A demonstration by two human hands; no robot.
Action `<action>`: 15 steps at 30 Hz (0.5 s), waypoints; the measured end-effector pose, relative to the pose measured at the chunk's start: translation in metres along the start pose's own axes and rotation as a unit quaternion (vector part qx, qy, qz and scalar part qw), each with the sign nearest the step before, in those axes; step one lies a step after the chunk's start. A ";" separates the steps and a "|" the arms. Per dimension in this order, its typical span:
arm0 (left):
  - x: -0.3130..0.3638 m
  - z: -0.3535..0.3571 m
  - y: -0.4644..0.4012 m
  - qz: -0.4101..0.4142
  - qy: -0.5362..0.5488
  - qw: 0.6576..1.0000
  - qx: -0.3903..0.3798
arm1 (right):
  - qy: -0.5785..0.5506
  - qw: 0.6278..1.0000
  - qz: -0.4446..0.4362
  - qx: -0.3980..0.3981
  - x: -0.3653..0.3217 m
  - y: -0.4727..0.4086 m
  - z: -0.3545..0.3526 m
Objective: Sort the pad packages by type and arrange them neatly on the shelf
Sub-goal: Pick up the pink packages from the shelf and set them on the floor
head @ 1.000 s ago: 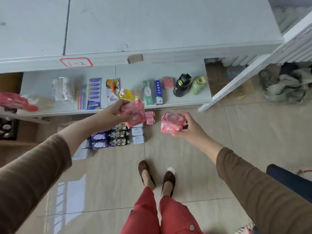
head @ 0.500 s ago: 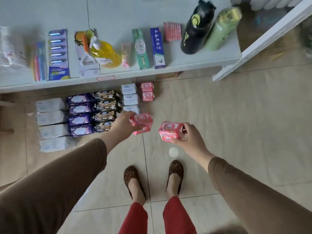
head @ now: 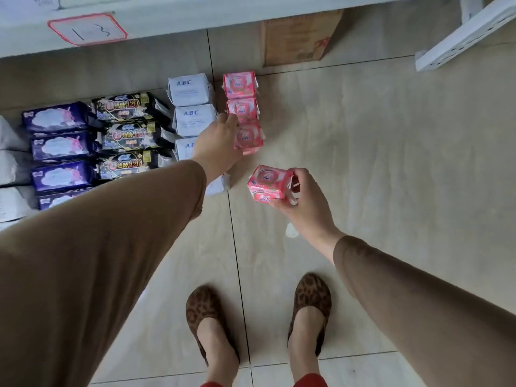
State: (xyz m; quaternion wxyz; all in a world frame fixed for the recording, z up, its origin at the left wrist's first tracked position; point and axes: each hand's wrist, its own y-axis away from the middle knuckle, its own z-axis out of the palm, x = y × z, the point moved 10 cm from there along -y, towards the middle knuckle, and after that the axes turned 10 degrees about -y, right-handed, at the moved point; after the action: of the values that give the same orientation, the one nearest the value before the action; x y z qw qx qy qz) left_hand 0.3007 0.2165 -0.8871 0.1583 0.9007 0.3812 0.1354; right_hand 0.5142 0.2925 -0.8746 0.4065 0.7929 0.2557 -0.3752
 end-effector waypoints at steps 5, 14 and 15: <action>-0.007 0.023 -0.017 0.016 -0.140 0.988 0.058 | -0.010 1.000 0.003 -0.014 0.023 -0.019 0.020; -0.014 0.026 -0.007 0.012 -0.143 0.987 0.075 | 0.048 0.998 -0.028 -0.023 0.019 -0.039 0.041; -0.016 0.022 -0.001 0.012 -0.127 0.989 0.078 | 0.062 0.997 -0.031 -0.024 0.016 -0.043 0.042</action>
State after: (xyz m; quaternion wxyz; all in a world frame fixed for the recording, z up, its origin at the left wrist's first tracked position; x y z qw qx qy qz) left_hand 0.2978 0.2016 -0.9096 0.1329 0.9247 0.3567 -0.0079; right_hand 0.4769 0.2821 -0.9235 0.3968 0.7966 0.3137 -0.3312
